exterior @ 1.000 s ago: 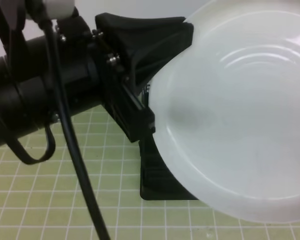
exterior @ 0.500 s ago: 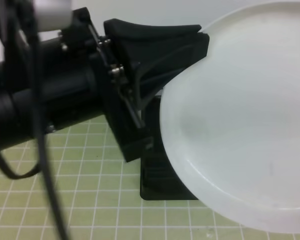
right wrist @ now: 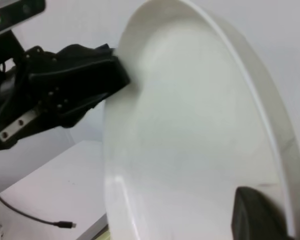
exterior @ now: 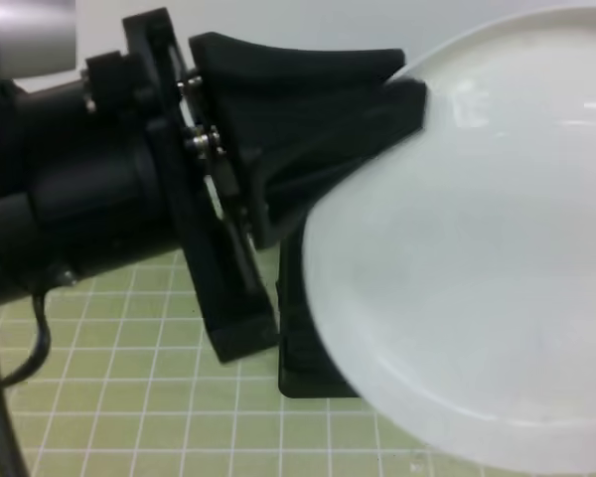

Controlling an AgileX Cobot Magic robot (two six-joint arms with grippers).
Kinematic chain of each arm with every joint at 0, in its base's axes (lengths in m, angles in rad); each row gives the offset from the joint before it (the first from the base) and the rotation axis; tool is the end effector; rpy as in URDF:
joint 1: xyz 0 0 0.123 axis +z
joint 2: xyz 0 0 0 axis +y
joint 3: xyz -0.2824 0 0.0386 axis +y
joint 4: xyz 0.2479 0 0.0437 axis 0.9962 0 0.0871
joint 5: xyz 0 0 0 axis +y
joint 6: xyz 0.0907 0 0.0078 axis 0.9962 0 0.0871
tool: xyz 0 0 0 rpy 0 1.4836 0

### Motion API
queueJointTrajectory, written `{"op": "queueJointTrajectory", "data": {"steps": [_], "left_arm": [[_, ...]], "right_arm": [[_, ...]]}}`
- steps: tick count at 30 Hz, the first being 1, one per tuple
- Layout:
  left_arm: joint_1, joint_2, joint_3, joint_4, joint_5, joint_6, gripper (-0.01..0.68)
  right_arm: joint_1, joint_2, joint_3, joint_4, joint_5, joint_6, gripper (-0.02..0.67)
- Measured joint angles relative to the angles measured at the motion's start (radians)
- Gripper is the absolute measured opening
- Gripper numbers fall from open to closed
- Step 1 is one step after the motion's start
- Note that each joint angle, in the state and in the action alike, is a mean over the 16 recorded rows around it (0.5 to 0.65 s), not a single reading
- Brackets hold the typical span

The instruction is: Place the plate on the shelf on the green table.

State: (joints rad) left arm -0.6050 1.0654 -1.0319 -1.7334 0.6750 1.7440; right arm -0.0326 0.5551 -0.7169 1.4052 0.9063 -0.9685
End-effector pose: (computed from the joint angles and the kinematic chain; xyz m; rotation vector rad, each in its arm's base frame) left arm 0.1462 -0.1695 0.4372 0.9431 1.1698 -0.9785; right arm 0.0775 0.0683 0.3900 -0.4407 1.5573 0.9120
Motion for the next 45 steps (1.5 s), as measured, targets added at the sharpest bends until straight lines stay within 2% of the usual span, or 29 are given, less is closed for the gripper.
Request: {"op": "queueJointTrajectory", "data": {"steps": [9,12,14,17,23,28,31,38,45], "left_arm": [[-0.001,-0.016,-0.026,0.007,0.029,-0.11,0.418],[0.0,-0.033,-0.044,0.015,0.018,-0.159,0.468],[0.0,-0.049,-0.056,0.022,0.005,-0.195,0.47],[0.001,-0.081,-0.075,0.053,-0.022,-0.245,0.421],[0.001,-0.165,-0.098,0.21,-0.094,-0.37,0.243],[0.001,-0.234,-0.101,0.447,-0.142,-0.554,0.098],[0.001,-0.264,-0.095,0.624,-0.147,-0.698,0.038],[0.001,-0.296,-0.047,0.979,-0.126,-1.02,0.001],[0.001,-0.297,0.044,1.136,-0.123,-1.186,-0.001]], "right_arm": [[0.0,0.001,-0.015,0.059,-0.092,-0.17,0.091],[0.001,0.007,-0.028,0.049,-0.141,-0.238,0.09],[0.001,0.017,-0.039,0.025,-0.171,-0.279,0.09],[0.001,0.044,-0.061,-0.038,-0.205,-0.323,0.089],[0.002,0.154,-0.129,-0.247,-0.238,-0.409,0.089],[0.002,0.297,-0.213,-0.43,-0.221,-0.493,0.088],[0.002,0.394,-0.277,-0.519,-0.2,-0.544,0.088],[0.002,0.599,-0.44,-0.664,-0.128,-0.658,0.088],[0.008,0.749,-0.565,-0.737,-0.062,-0.734,0.088]]}}
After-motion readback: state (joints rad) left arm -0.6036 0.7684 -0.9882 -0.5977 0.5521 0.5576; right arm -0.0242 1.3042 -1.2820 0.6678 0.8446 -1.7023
